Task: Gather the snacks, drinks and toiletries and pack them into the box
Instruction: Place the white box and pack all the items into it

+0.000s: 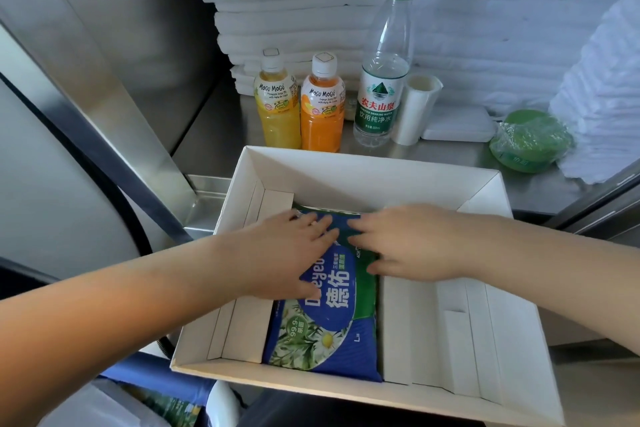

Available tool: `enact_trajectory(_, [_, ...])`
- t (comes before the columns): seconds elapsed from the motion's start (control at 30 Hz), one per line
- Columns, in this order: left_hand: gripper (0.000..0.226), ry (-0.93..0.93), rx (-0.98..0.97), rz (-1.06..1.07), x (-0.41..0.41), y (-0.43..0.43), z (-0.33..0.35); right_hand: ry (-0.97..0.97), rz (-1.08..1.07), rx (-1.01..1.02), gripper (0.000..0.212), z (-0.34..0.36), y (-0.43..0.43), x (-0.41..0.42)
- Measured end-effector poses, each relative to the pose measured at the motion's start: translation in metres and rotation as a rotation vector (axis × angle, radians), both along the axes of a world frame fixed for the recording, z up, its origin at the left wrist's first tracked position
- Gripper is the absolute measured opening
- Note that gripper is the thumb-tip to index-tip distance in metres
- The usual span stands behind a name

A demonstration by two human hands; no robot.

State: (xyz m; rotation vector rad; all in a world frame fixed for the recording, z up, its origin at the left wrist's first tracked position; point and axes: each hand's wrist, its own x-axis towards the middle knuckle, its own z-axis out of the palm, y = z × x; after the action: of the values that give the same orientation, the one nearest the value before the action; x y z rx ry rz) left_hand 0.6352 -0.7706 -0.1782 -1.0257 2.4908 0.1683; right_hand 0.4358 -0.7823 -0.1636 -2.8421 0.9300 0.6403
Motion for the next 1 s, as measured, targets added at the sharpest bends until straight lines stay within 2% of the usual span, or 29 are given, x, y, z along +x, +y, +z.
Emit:
enact_trajectory(0.07, [0.068, 0.273, -0.184, 0.006, 0.008, -0.003, 0.023, -0.181, 0.028, -0.146, 0.041, 0.019, -0.002, -0.006])
enact_trajectory(0.13, [0.043, 0.552, -0.382, 0.013, 0.019, -0.008, 0.045, -0.365, 0.058, -0.341, 0.035, 0.034, -0.005, -0.014])
enact_trajectory(0.2, [0.029, 0.701, -0.565, 0.047, 0.031, -0.018, 0.054, -0.522, 0.026, -0.471, 0.026, 0.044, -0.014, -0.021])
enact_trajectory(0.3, [0.033, 0.691, -0.608, 0.165, 0.038, -0.03, 0.053, -0.629, 0.018, -0.552, 0.018, 0.049, -0.03, -0.018])
enact_trajectory(0.47, [0.03, 0.659, -0.509, 0.195, 0.04, -0.03, 0.04, -0.544, 0.092, -0.545, 0.013, 0.038, -0.041, -0.014])
enact_trajectory(0.57, [0.028, 0.714, -0.531, 0.213, 0.044, -0.037, 0.042, -0.614, 0.087, -0.57, 0.012, 0.04, -0.049, -0.011])
enact_trajectory(0.67, [0.031, 0.793, -0.683, 0.294, 0.047, -0.06, 0.052, -0.739, -0.034, -0.636, 0.021, 0.053, -0.066, -0.003])
enact_trajectory(0.73, [0.042, 0.809, -0.731, 0.409, 0.048, -0.081, 0.061, -0.745, -0.144, -0.647, 0.035, 0.065, -0.083, 0.008])
enact_trajectory(0.87, [0.071, 0.742, -0.551, 0.578, 0.047, -0.116, 0.065, -0.602, -0.252, -0.539, 0.06, 0.077, -0.112, 0.03])
enact_trajectory(1.0, [0.083, 0.82, -0.42, 0.614, 0.044, -0.127, 0.058, -0.545, -0.306, -0.391, 0.069, 0.072, -0.125, 0.041])
